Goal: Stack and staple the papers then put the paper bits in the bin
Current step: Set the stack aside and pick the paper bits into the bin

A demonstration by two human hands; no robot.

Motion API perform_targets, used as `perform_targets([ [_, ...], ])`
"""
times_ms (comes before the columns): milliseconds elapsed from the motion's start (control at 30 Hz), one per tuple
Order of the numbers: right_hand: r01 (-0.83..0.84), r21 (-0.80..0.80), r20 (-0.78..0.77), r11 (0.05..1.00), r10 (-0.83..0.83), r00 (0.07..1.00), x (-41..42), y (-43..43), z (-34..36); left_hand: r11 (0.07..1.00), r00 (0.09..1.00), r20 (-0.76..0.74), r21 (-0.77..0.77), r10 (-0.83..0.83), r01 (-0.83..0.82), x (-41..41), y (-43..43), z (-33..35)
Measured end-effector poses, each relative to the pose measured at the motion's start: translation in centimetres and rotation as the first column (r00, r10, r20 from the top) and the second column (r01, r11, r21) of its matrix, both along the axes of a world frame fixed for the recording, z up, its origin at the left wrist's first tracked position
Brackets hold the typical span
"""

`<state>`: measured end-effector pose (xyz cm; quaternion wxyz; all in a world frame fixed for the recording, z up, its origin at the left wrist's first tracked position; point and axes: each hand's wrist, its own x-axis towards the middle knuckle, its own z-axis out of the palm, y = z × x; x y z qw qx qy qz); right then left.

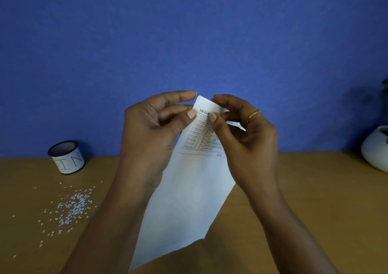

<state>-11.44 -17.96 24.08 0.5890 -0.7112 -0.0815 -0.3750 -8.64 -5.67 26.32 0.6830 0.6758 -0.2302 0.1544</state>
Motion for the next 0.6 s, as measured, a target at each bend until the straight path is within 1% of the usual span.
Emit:
perform_targets([
  [167, 0.024, -0.021, 0.057, 0.999, -0.023, 0.998, 0.1, 0.8, -0.4, 0.991, 1.0, -0.026, -0.132, 0.006, -0.009, -0.1, -0.6, -0.6],
  [300, 0.006, -0.02, 0.066, 1.0, -0.004, 0.998, 0.0, 1.3, -0.7, 0.977, 0.998, -0.044, -0.212, -0.034, 0.024, -0.7, -1.1, -0.9],
  [433, -0.075, 0.03, -0.003, 0.997, 0.075, 0.997, -0.2, 1.2, -0.6, 0.978, 0.997, -0.035, -0.198, -0.068, 0.06, -0.8, -1.1, -0.9],
  [600, -0.134, 0.179, -0.102, 0.975, 0.154, 0.983, -0.3, 0.5, -0.1, 0.985, 0.998, -0.036, -0.162, -0.057, 0.05, -0.6, -0.9, -0.9],
])
